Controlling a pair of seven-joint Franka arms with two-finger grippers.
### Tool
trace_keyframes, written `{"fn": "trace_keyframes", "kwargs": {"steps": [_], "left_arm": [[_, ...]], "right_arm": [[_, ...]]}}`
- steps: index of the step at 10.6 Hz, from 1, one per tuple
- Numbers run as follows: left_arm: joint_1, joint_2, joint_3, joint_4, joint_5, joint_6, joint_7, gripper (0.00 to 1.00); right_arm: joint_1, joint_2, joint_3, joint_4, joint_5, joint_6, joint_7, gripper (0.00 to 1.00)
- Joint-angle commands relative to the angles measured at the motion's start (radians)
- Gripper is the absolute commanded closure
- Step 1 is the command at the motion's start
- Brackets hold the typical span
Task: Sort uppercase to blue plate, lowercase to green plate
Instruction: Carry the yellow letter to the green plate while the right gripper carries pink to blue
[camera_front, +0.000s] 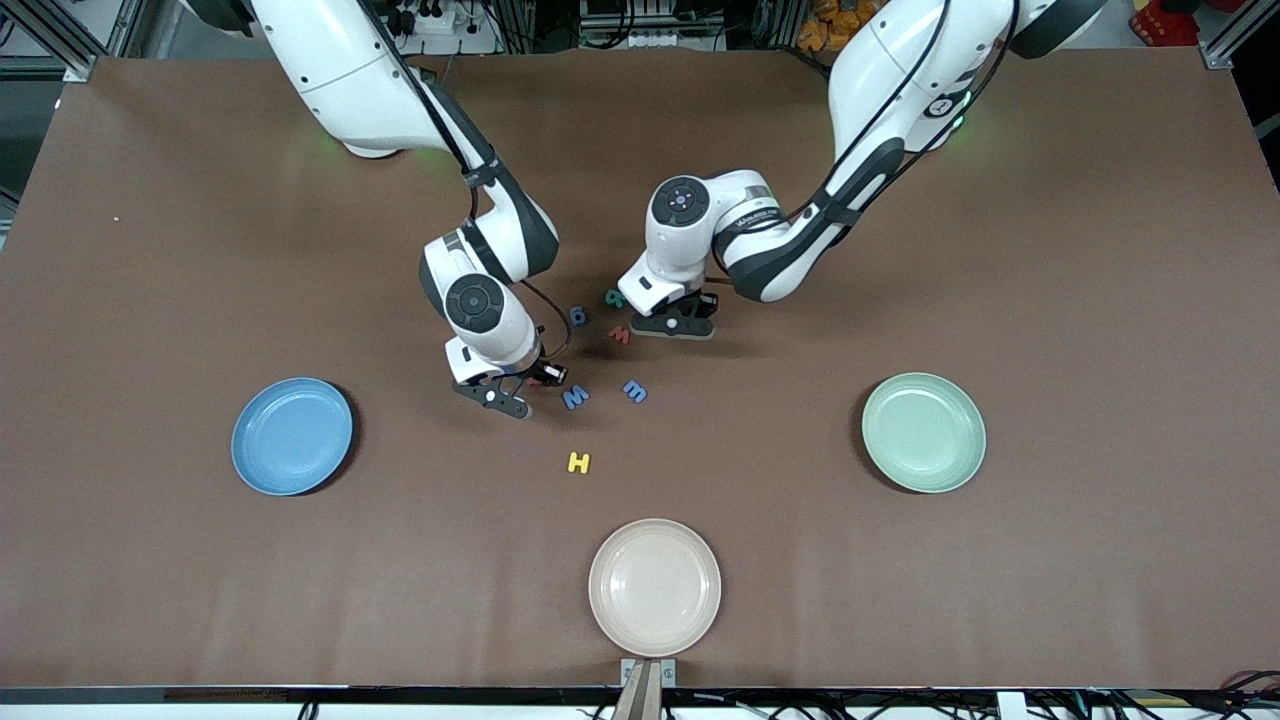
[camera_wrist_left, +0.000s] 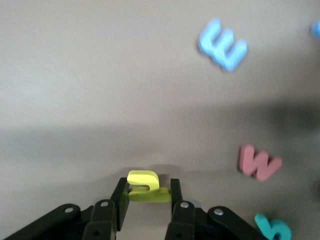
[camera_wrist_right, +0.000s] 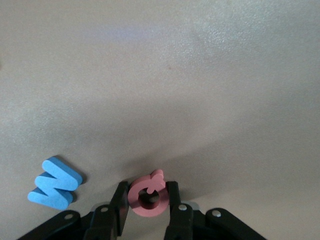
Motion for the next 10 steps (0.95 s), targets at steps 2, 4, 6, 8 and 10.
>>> {"fn": "trace_keyframes", "kwargs": {"steps": [2, 4, 6, 8, 10], "left_arm": [[0.119, -0.115, -0.013, -0.018, 0.0, -0.051, 0.018, 1.0], [0.21, -0.161, -0.02, -0.014, -0.011, -0.086, 0.079, 1.0], [0.331, -0.184, -0.049, 0.007, -0.103, -0.142, 0.256, 1.0], [0.446, -0.186, -0.058, 0.008, -0.152, -0.16, 0.457, 1.0], [0.556, -0.177, -0.056, 0.009, -0.152, -0.166, 0.643, 1.0]], "right_arm": [[-0.079, -0.048, -0.006, -0.016, 0.008, -0.005, -0.123, 1.0], [-0.168, -0.088, -0.008, -0.01, 0.007, -0.054, -0.27, 1.0], [-0.26, -0.105, -0.008, -0.001, 0.006, -0.1, -0.46, 1.0], [-0.335, -0.12, -0.009, 0.006, 0.0, -0.136, -0.629, 1.0], [-0.407, -0.127, -0.009, 0.016, -0.003, -0.182, -0.788, 1.0]]}}
